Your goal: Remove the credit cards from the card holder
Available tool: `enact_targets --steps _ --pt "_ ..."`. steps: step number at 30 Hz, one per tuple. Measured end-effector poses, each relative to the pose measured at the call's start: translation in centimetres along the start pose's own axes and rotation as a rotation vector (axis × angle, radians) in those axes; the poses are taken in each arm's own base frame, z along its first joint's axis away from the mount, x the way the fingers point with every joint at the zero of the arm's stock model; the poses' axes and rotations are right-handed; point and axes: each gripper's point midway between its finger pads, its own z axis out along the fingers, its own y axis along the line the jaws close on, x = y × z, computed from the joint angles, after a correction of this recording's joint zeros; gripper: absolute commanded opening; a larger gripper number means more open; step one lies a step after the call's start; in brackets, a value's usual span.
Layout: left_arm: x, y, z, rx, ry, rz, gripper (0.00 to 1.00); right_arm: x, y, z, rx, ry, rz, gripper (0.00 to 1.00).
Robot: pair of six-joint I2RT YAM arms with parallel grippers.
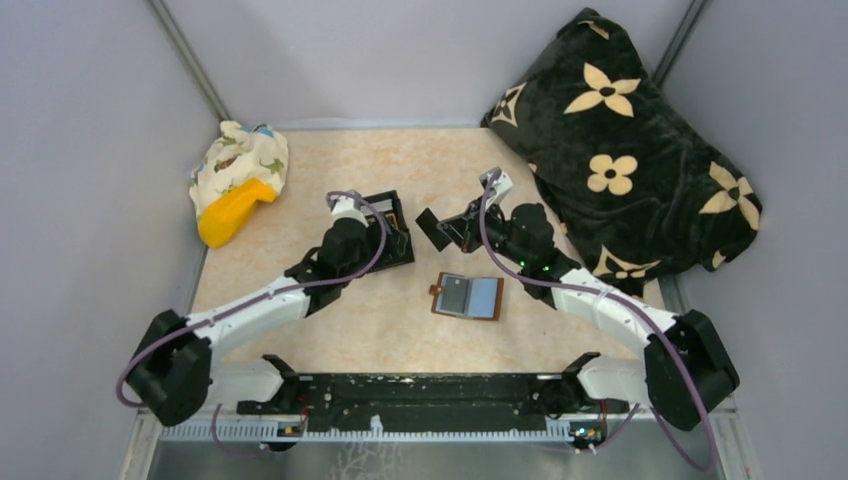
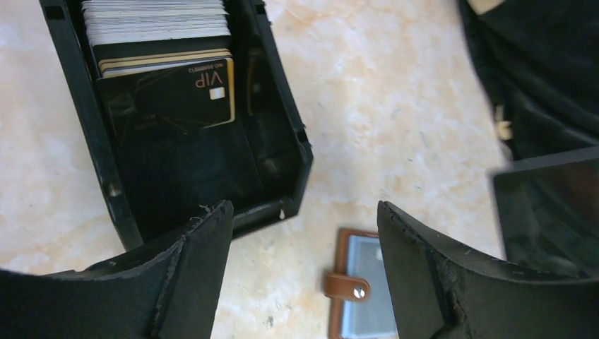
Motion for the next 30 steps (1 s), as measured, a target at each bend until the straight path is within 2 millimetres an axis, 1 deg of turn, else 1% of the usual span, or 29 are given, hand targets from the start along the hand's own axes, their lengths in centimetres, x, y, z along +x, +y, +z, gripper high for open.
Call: enact_targets --steps 4,7,11,14,22,26,30 --pt "0.5 1.0 3.0 -0.093 0.021 0.054 0.8 -0.2 0.1 -1.2 0.016 -0.019 -0.005 0.0" --pt "1.3 2.0 4.2 -0.146 0.041 0.084 0.79 -0.2 0.1 -2.5 0.033 -0.028 -0.015 0.0" --pt "2.0 3.4 4.8 -0.205 0.057 0.133 0.79 -0.3 0.0 -3.5 0.054 -0.04 -0.031 0.0" --pt "2.4 3.7 5.6 -0.225 0.076 0.174 0.8 0.1 -0.3 -4.0 0.068 -0.037 -0.034 0.0" --pt "2.4 3.0 7.2 -0.189 0.074 0.22 0.82 1.8 -1.2 -4.4 0.102 0.003 -0.024 0.0" --pt "3.3 2.9 7.4 -0.163 0.106 0.241 0.82 2.0 -1.3 -4.5 0.106 0.006 -0.023 0.0" --pt "4.6 3.5 7.0 -0.153 0.146 0.254 0.81 1.9 -1.3 -4.6 0.108 0.002 -0.024 0.0"
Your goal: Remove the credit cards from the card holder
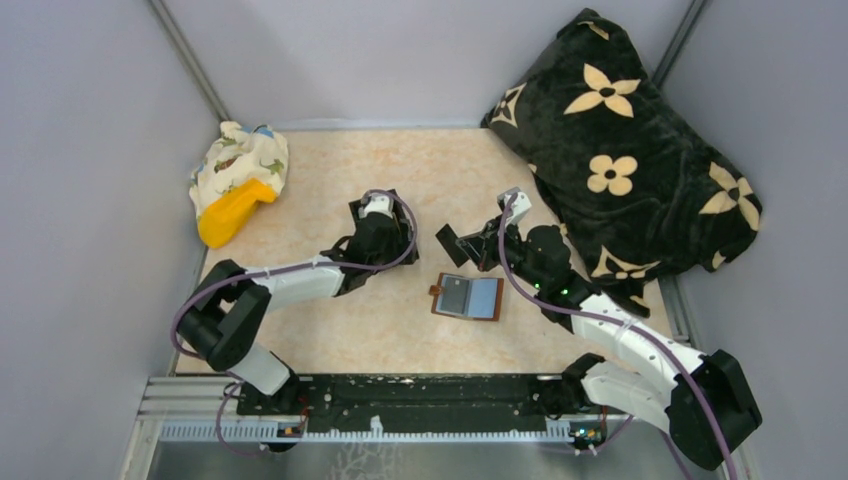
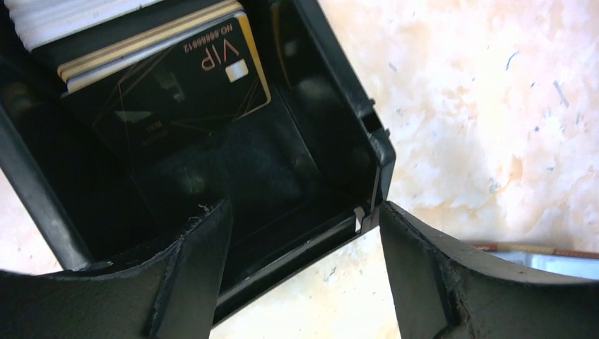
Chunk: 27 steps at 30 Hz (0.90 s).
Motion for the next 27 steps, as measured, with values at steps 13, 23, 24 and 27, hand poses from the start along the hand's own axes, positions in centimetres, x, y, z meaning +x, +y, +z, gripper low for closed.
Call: enact_targets --steps 13,23,24,27 --pt "1.9 0.9 -2.3 0.051 0.053 0.095 0.86 0.1 -0.1 0.0 0.001 0.001 0.001 0.0" --pt "3.3 1.8 -4.9 0.093 0.068 0.094 0.87 0.2 -0.1 0.2 -0.004 0.003 0.002 0.0" --pt "3.4 1.9 -5.1 0.094 0.068 0.094 0.87 0.3 -0.1 0.2 -0.004 0.005 0.002 0.0" --pt "3.7 2.2 -5.7 0.098 0.07 0.089 0.87 0.5 0.0 0.5 -0.016 0.014 0.004 0.0"
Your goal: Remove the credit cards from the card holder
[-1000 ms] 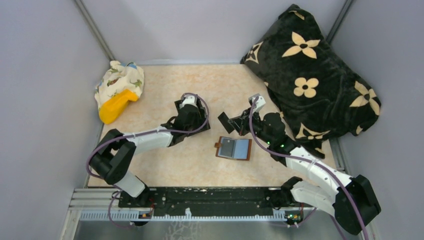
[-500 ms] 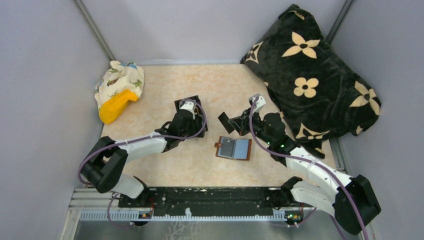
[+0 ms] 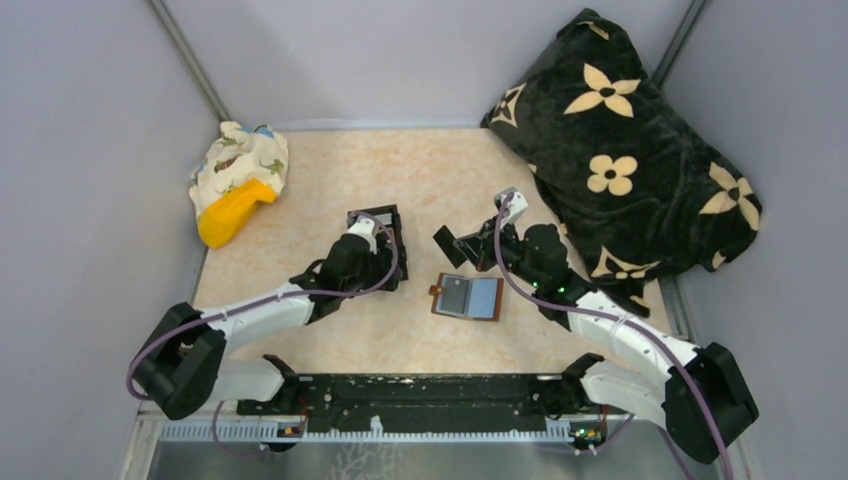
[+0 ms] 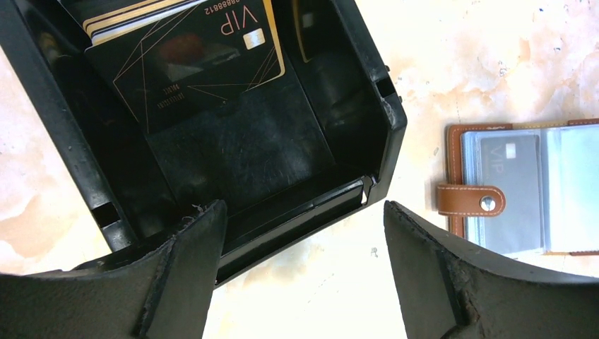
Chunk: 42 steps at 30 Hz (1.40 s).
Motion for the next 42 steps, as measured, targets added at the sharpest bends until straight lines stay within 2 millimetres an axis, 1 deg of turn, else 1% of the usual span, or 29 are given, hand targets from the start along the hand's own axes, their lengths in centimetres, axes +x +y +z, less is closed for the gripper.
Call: enact_targets --steps 6,10,13,14,16,20,23,24,26,29,33,34,37,42 --pt "0.5 0.3 -1.4 0.009 0.003 -0.022 0.87 0.3 0.3 0.6 -0.024 0.019 0.002 0.0" --pt "0.0 -0.1 -2.4 0.028 -0.013 -0.047 0.88 0.0 0.8 1.7 -0.058 0.036 0.002 0.0" --pt "-1.2 -1.1 -3.7 0.081 -0.047 -0.074 0.88 -1.0 1.6 2.8 -0.098 0.042 -0.007 0.0" --pt "-1.3 -1.1 -3.9 0.086 -0.051 -0.075 0.88 -1.4 1.8 3.2 -0.112 0.044 -0.012 0.0" --pt "-2.2 -1.7 -4.8 0.116 -0.074 -0.092 0.9 -2.4 2.5 4.3 -0.145 0.049 -0.03 0.0" --pt "-4.8 -2.4 -7.5 0.16 -0.168 -0.148 0.93 -4.2 3.7 7.0 -0.225 0.072 -0.082 0.0" --pt "-6.9 -2.0 -9.8 0.156 -0.257 -0.214 0.94 -4.4 4.1 9.0 -0.282 0.109 -0.124 0.0" --pt "-7.6 -1.5 -10.6 0.143 -0.295 -0.244 0.94 -4.1 4.1 9.8 -0.303 0.131 -0.14 0.0" --pt "-8.4 -0.7 -11.8 0.116 -0.341 -0.294 0.94 -3.3 3.9 11.4 -0.336 0.175 -0.167 0.0" --pt "-8.8 0.7 -13.0 0.063 -0.388 -0.355 0.94 -1.4 3.4 13.4 -0.385 0.245 -0.192 0.0" --pt "-9.1 2.2 -14.2 0.012 -0.436 -0.399 0.95 1.7 2.8 14.8 -0.44 0.345 -0.203 0.0" --pt "-9.3 2.4 -14.4 0.001 -0.448 -0.407 0.95 2.3 2.8 15.1 -0.452 0.363 -0.211 0.0" --pt "-9.0 3.1 -14.3 -0.031 -0.447 -0.411 0.95 2.9 3.1 15.9 -0.483 0.392 -0.242 0.0" --pt "-8.5 3.6 -14.2 -0.06 -0.435 -0.408 0.95 3.3 4.8 16.6 -0.542 0.413 -0.301 0.0"
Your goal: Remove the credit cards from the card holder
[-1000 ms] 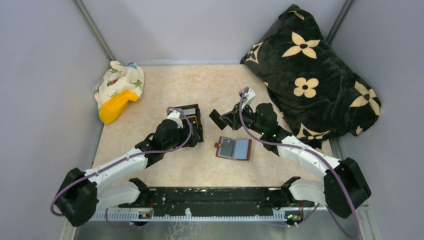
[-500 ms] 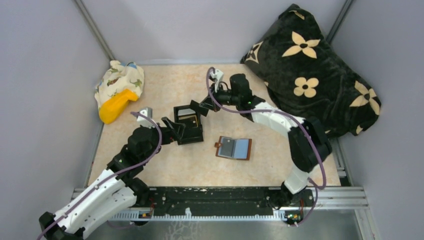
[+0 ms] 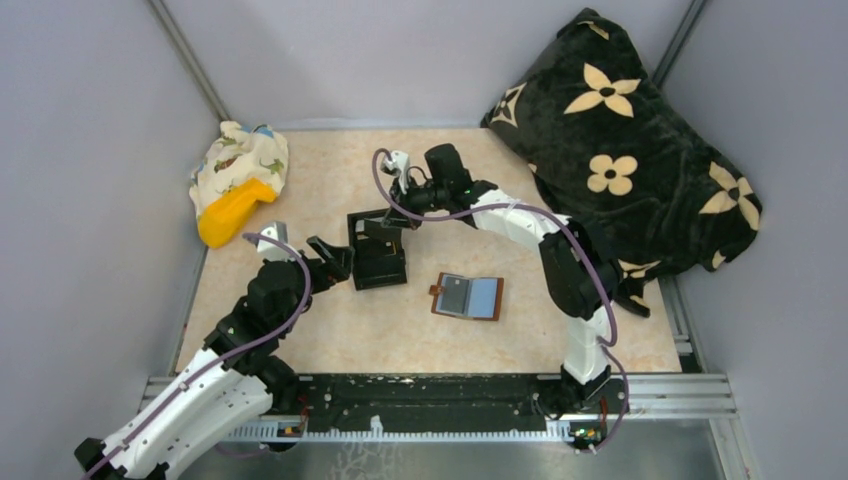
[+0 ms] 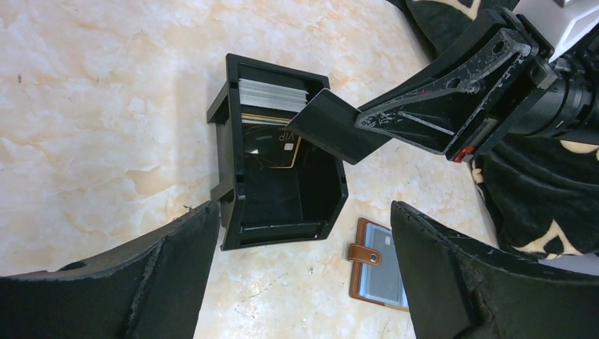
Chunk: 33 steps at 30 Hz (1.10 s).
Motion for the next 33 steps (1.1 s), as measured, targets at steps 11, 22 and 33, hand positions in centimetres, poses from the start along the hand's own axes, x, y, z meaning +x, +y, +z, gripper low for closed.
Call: enact_targets --steps 11,22,33 --pt "0.5 0.6 0.1 -0.016 0.006 0.009 0.96 1.3 1.3 3.4 -0.066 0.094 -0.091 0.0" --pt "0.5 0.7 0.2 -0.019 0.006 0.025 0.97 4.0 -0.9 5.0 -0.051 0.191 -0.096 0.0" --pt "0.9 1.0 0.5 -0.035 0.018 0.053 0.98 5.7 -1.7 6.5 -0.063 0.23 -0.089 0.0"
